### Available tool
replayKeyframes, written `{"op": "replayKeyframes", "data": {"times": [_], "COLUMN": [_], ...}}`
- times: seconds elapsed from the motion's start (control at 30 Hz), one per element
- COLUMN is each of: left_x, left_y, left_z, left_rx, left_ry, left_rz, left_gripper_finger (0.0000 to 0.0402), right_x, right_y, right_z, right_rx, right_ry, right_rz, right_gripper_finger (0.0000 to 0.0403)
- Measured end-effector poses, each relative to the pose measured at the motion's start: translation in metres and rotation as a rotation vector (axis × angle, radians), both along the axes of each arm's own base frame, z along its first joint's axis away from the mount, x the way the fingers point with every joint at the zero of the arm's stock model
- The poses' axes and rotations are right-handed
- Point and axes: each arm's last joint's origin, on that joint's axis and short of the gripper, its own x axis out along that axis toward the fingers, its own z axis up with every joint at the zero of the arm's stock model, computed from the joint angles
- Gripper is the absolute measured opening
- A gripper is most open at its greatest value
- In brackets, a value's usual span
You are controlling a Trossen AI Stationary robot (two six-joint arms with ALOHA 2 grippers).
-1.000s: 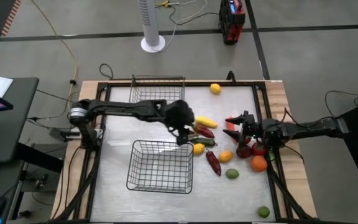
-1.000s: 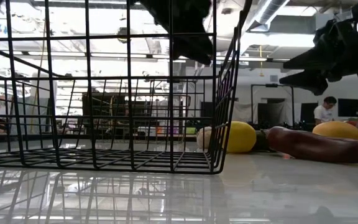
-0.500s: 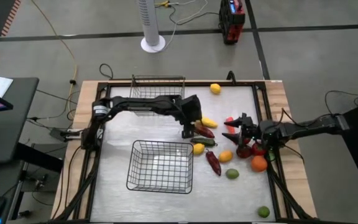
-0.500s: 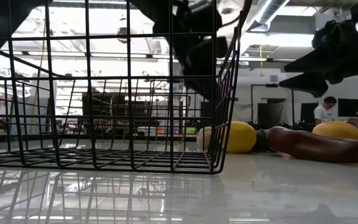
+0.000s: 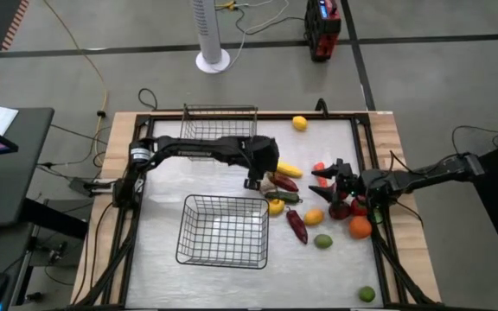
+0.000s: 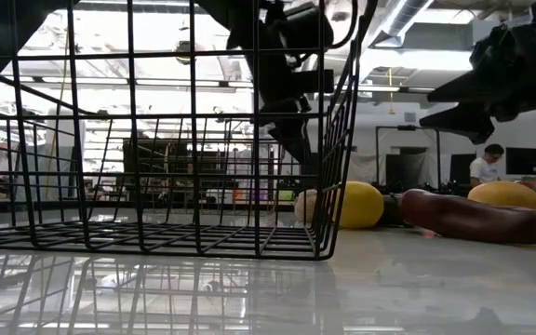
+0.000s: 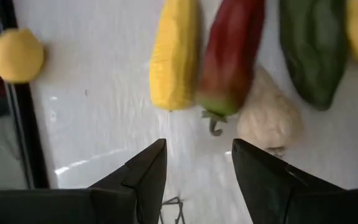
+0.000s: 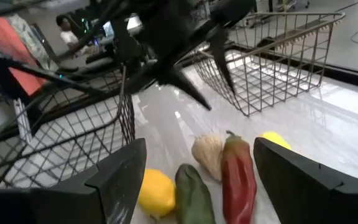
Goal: Sort produce into baskets
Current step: Put the red chili pepper into the top wire basket
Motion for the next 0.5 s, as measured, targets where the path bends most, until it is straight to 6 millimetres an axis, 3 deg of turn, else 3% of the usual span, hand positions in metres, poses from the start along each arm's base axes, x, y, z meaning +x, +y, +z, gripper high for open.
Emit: {"op": "replayKeyframes", "data": {"times": [0.23, 0.5], "left_x": [0.003, 0.006], "left_y": [-0.018, -0.013], "left_z": [0.000, 0.001], "left_rx": [0.034, 0.026], "left_ry": [0.017, -0.019], "left_rz": [-0.107, -0.162], "left_gripper_finger": [0.0171, 0.0171], "right_x": [0.009, 0.020], "right_y": [0.000, 0.000], "right_z": [-0.004, -0.009], "right_rx": [0.001, 0.008], "right_ry": [0.019, 0.034], "right_rz": [-0.014, -0.022], "right_gripper_finger": [0.0324, 0.0324]}}
